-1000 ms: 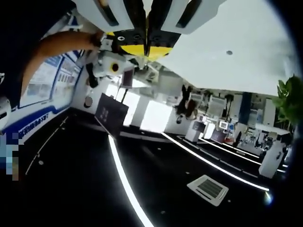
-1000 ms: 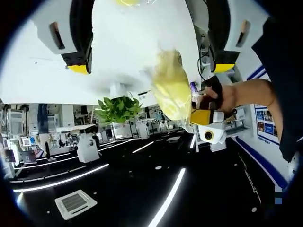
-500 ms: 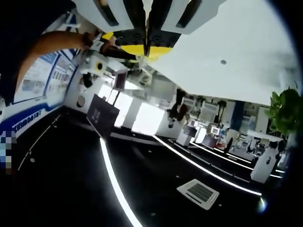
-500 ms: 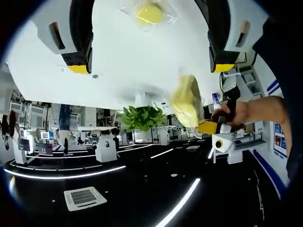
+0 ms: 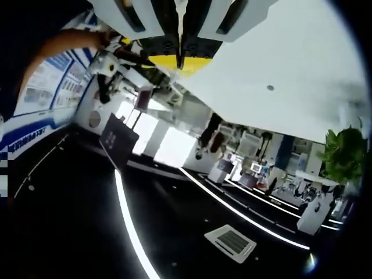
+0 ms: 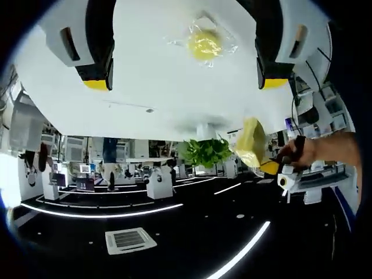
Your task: Compare the silicone blocks by pressing each to a similar depth, holding the contact briefly, and releasing to observe deformation and rebound differences across the visible hardness samples.
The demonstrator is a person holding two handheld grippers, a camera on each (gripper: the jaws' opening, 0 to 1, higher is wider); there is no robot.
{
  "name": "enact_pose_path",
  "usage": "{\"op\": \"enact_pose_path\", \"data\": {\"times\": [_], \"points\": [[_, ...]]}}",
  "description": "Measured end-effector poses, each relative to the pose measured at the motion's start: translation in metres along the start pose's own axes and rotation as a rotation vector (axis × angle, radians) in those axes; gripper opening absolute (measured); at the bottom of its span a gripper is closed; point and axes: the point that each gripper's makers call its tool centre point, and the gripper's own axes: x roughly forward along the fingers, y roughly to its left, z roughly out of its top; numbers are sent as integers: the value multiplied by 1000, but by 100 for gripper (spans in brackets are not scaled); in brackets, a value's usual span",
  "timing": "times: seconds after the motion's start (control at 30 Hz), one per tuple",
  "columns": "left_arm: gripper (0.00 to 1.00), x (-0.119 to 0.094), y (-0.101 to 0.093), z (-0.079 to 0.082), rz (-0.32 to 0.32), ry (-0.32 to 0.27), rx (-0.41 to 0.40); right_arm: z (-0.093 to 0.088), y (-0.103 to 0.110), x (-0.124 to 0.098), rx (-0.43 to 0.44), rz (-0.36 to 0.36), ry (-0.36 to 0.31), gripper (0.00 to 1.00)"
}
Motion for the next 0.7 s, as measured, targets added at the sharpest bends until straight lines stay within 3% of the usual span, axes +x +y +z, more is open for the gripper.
{"op": "enact_pose_path", "data": {"times": [0.43, 0.7], "points": [[0, -13, 15, -11, 46, -7, -65, -51, -5, -31, 35, -45, 65, 96], [0, -12, 18, -18, 48, 6, -68, -51, -5, -30, 36, -49, 68, 96]]}}
